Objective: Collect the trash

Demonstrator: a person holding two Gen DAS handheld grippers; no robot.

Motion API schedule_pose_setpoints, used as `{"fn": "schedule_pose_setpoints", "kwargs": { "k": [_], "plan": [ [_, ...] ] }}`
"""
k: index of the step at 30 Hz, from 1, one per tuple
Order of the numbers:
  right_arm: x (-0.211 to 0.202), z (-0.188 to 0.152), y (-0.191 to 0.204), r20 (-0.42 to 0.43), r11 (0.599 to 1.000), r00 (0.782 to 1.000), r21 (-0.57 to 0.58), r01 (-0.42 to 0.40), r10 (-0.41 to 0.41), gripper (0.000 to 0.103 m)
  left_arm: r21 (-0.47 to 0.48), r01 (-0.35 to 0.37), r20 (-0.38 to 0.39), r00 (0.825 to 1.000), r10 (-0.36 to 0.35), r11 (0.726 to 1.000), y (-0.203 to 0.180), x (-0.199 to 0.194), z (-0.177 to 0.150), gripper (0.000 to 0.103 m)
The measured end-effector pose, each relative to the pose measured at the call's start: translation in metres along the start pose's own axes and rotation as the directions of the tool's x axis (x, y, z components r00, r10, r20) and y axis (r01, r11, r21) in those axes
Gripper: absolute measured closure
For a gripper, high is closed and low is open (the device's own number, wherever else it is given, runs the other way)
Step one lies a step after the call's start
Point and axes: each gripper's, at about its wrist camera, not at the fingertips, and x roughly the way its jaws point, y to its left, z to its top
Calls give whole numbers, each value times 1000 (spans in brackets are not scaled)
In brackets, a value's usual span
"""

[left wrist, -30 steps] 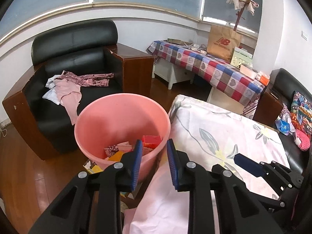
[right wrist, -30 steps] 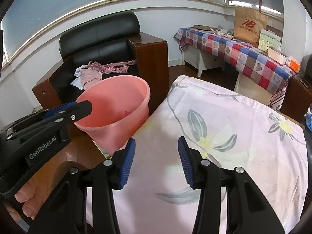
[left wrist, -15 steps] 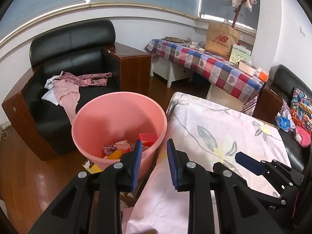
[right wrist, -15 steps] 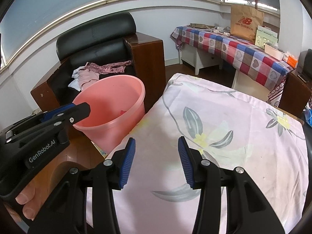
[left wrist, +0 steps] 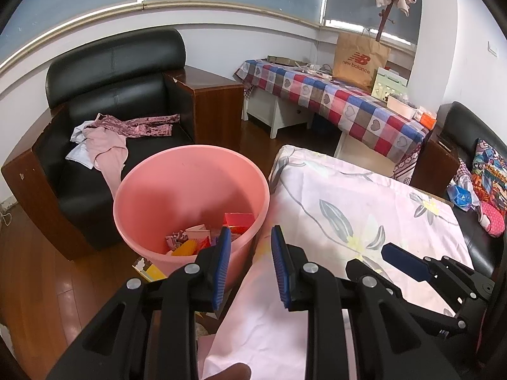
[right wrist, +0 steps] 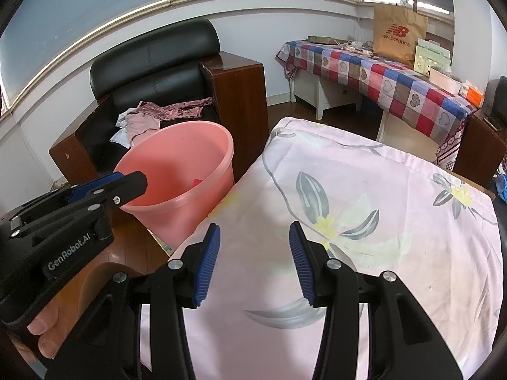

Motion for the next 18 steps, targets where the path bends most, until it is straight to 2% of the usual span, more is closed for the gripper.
{"fn": "schedule_pose_setpoints", "kwargs": {
  "k": [18],
  "plan": [
    [4, -2, 0, -5, 1000, 1000, 5, -3, 3, 57, -2, -1, -3, 1000, 1, 1000, -1, 0, 0, 77]
  ]
}}
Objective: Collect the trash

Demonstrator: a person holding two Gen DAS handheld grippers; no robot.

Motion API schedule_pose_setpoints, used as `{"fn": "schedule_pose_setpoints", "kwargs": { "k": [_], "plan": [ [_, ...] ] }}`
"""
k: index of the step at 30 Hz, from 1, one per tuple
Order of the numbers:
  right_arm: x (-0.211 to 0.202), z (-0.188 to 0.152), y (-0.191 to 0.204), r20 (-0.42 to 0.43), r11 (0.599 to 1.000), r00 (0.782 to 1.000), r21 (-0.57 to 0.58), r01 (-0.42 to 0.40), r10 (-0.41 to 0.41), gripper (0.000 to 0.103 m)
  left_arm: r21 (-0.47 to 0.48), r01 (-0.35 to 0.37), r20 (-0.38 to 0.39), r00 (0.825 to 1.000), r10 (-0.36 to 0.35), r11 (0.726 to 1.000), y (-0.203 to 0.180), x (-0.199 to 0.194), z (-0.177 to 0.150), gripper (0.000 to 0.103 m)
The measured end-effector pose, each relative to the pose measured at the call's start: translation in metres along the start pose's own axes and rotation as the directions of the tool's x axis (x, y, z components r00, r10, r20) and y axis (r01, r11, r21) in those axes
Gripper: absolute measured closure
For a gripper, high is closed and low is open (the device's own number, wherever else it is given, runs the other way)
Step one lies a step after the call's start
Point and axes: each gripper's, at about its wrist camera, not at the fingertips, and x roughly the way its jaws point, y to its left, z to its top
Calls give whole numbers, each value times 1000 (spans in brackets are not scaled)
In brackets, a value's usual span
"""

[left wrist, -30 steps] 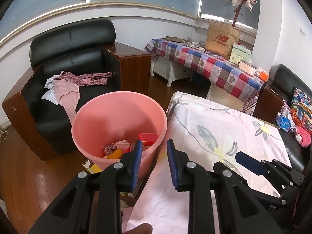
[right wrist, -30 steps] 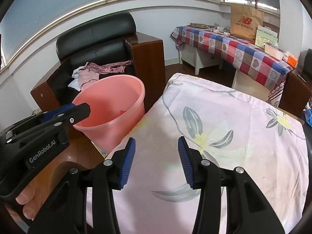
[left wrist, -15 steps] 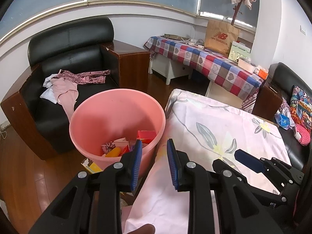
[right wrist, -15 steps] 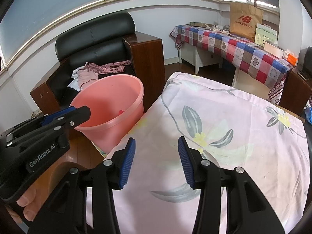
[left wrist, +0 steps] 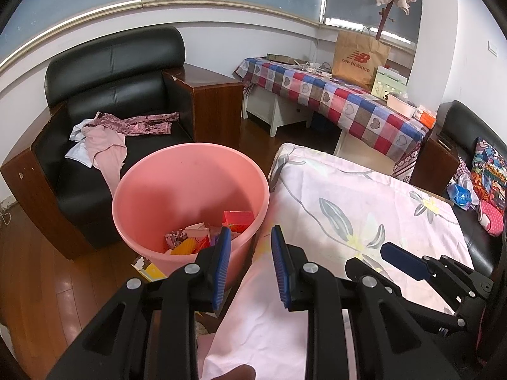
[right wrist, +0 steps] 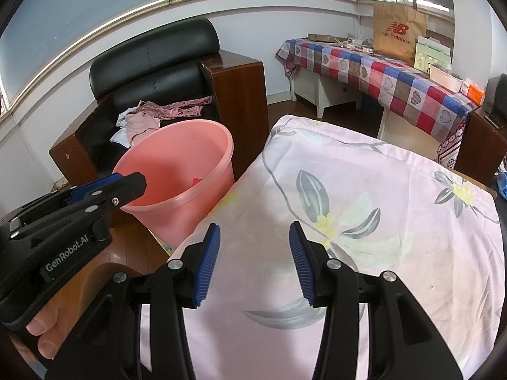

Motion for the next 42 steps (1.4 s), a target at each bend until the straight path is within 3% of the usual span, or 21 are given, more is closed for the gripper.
{"fn": "schedule_pose_setpoints", "kwargs": {
  "k": [32, 42],
  "plan": [
    [9, -1, -10, -16, 1000, 1000, 17, 1, -1, 57, 26, 3, -36, 999, -2, 1000, -12, 14, -7, 77],
    [13, -3, -37, -39, 998, 998, 53, 44, -42, 57, 87, 37, -91, 995, -29, 996, -33, 38, 1, 77]
  ]
}}
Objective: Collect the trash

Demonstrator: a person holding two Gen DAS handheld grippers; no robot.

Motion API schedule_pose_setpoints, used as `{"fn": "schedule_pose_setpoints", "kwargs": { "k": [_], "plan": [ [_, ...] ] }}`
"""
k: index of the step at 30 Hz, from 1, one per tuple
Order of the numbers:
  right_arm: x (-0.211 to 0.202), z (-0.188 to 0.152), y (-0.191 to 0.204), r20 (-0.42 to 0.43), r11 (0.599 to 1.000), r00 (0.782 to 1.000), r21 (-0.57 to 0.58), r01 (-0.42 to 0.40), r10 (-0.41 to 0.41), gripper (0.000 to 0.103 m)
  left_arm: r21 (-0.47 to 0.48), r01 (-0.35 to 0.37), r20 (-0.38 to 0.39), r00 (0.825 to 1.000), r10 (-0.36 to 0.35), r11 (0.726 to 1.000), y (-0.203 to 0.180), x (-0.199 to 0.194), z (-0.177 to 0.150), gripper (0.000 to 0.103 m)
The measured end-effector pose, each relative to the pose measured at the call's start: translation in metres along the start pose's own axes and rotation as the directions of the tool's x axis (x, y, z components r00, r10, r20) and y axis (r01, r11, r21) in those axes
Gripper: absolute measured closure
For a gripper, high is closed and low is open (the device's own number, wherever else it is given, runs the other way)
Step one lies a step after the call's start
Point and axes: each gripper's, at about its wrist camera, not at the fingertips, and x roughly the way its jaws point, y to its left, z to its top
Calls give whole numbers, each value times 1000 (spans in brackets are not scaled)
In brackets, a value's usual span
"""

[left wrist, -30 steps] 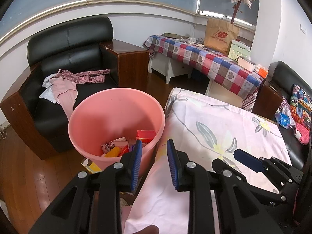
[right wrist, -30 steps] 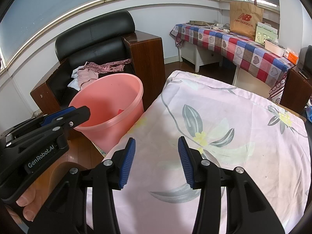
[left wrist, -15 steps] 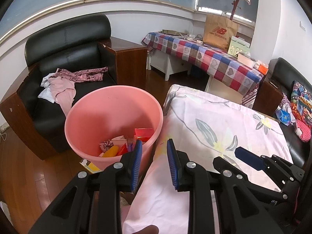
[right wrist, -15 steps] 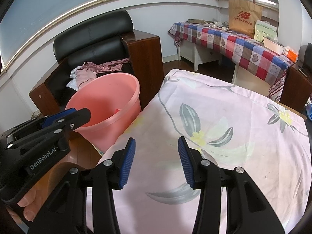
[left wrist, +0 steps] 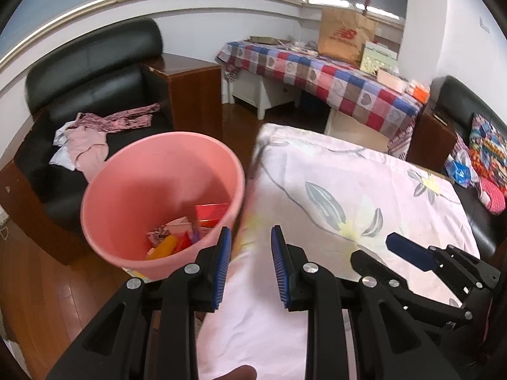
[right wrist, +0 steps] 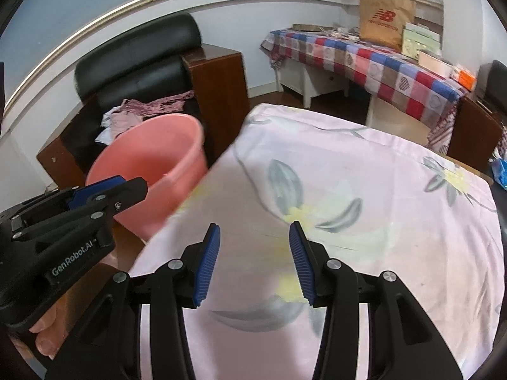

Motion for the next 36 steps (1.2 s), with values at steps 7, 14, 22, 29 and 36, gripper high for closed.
{"fn": "schedule_pose_setpoints", "kwargs": {
  "k": [7, 14, 22, 29, 36],
  "plan": [
    [-5, -11, -62, -21, 989, 994, 99, 111, -109, 57, 75, 59, -77, 996, -53, 995, -38, 37, 7, 77],
    [-16, -32, -147, -78, 942, 965, 210, 261, -250, 57, 146, 97, -141, 987, -76, 984, -78, 73, 5, 77],
    [-25, -56, -214, -135, 897, 934, 264, 355, -330, 57, 163, 112, -165, 983, -85, 980, -99, 95, 0, 77],
    [-20, -71, -233, -156, 896, 930, 253, 364, -334, 57, 148, 105, -168, 983, -79, 983, -102, 104, -4, 77],
    [-20, -71, -232, -135, 902, 933, 243, 358, -334, 57, 154, 85, -156, 986, -61, 984, -102, 106, -8, 77]
  ]
}}
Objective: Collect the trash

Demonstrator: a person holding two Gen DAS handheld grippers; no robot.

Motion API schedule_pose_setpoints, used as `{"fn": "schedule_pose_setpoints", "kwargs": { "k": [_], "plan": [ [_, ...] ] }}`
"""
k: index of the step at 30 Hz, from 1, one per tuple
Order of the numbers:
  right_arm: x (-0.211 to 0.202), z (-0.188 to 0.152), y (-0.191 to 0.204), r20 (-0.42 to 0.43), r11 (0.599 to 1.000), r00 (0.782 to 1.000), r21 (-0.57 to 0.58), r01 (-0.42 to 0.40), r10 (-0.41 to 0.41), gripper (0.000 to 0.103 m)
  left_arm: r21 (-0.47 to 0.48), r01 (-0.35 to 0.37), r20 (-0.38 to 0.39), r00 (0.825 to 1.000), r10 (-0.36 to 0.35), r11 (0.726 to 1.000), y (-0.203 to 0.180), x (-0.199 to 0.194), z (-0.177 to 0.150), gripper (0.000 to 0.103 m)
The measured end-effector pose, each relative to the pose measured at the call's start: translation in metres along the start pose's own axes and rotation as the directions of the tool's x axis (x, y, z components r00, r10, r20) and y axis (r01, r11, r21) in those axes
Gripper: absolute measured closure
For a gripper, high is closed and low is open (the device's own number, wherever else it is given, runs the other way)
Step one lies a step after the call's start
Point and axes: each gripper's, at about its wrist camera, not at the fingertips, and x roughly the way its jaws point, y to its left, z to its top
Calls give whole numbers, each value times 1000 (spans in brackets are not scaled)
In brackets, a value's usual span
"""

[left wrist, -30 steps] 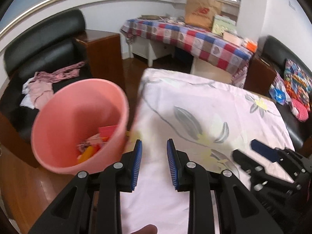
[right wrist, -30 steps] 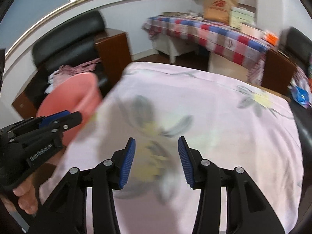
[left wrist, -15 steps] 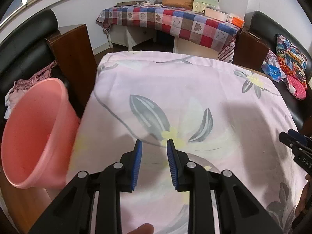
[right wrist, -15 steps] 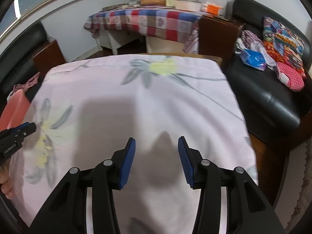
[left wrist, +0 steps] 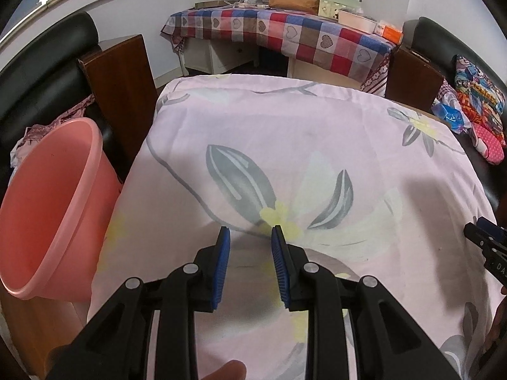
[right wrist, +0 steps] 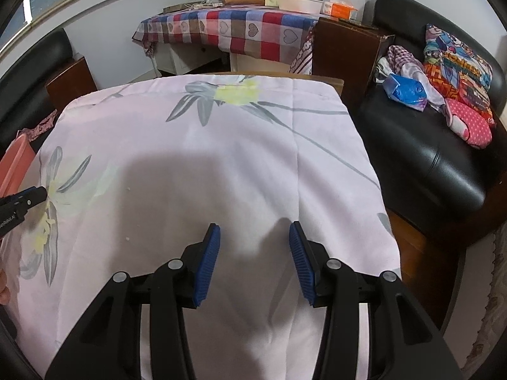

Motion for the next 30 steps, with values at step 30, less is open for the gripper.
{"fn": "schedule_pose_setpoints", "kwargs": {
  "k": [30],
  "plan": [
    [-13, -1, 28, 26, 999, 999, 14, -36, 36, 42, -35, -24, 57, 998, 26, 999, 4, -15, -6, 76]
  ]
}}
